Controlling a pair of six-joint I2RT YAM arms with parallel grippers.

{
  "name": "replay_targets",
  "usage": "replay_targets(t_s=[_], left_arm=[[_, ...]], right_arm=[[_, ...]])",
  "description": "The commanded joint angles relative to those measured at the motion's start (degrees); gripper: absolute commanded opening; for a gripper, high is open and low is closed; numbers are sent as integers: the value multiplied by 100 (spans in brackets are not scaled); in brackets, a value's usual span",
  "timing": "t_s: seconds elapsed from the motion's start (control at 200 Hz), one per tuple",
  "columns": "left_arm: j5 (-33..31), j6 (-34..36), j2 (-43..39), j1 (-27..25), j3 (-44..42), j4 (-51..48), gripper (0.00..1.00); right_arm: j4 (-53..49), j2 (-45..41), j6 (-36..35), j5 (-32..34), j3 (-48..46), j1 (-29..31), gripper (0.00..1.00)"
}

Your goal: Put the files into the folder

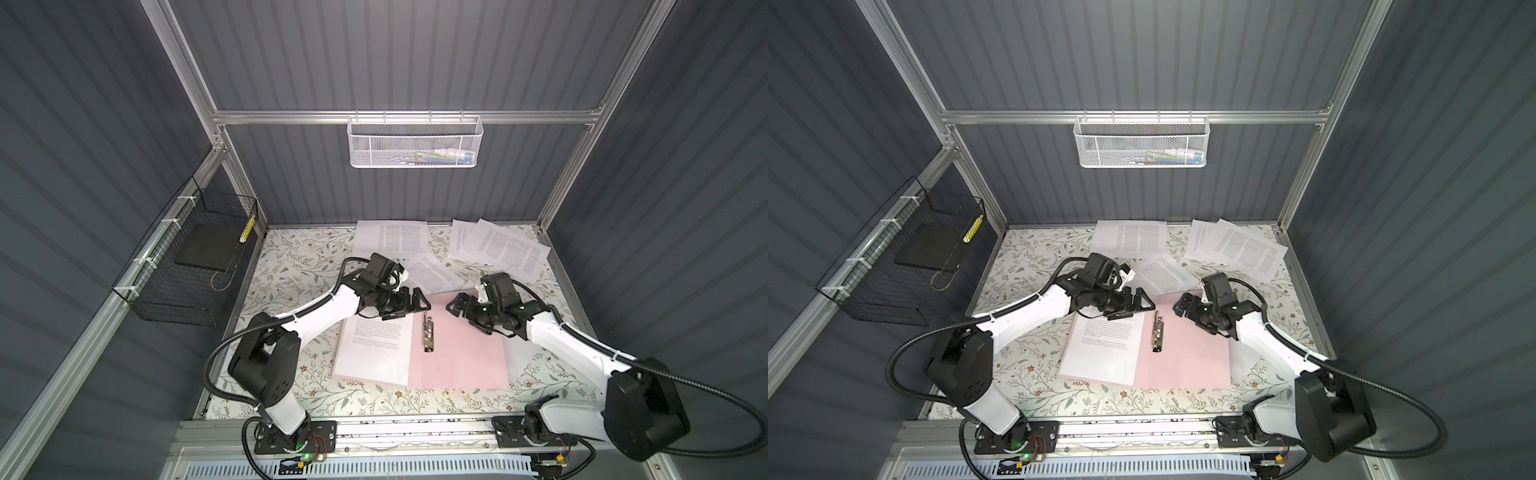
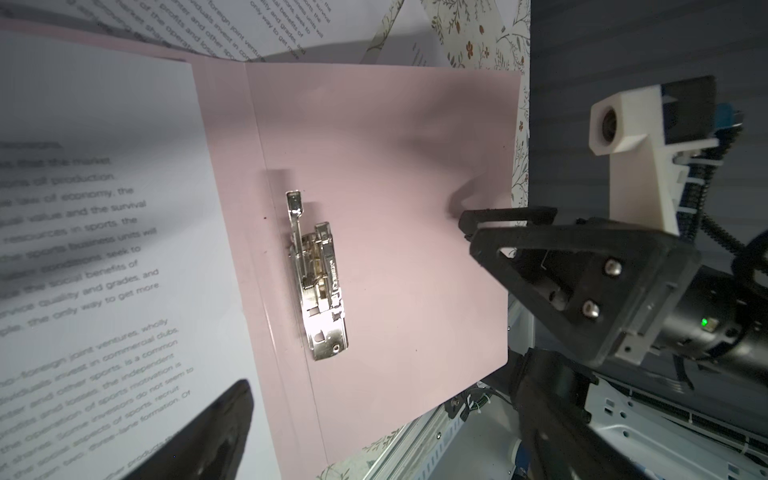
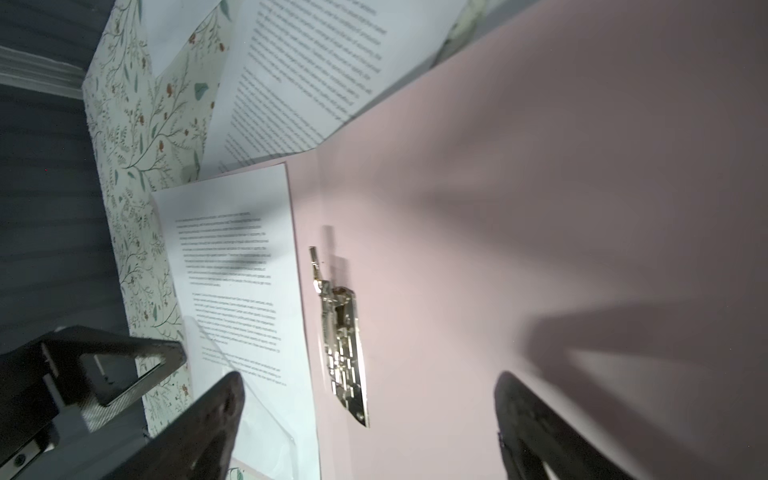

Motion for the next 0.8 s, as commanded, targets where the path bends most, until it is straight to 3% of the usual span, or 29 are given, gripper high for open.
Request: replay_targets(t_s=[0.0, 0.095, 0.27, 0.355, 0.57, 0.795], left_arm=[[152, -12, 367, -11, 531, -401, 100], [232, 182, 618, -18, 812, -489, 100], [321, 274, 604, -51, 629, -245, 100], [364, 289, 609, -155, 674, -310, 100], [586, 190, 744, -617, 822, -172, 100], [129, -245, 389, -738, 466, 37, 100]], right_arm=[[50, 21, 190, 256, 363, 114, 92], [-581, -551, 51, 1137, 579, -68, 99], [-2150, -1030, -245, 1731, 495, -845, 99], [-1930, -1291, -185, 1155, 69, -1157, 99], [-1140, -1186, -33, 432, -572, -1142, 99], [-328, -868, 264, 213, -841, -470, 99]])
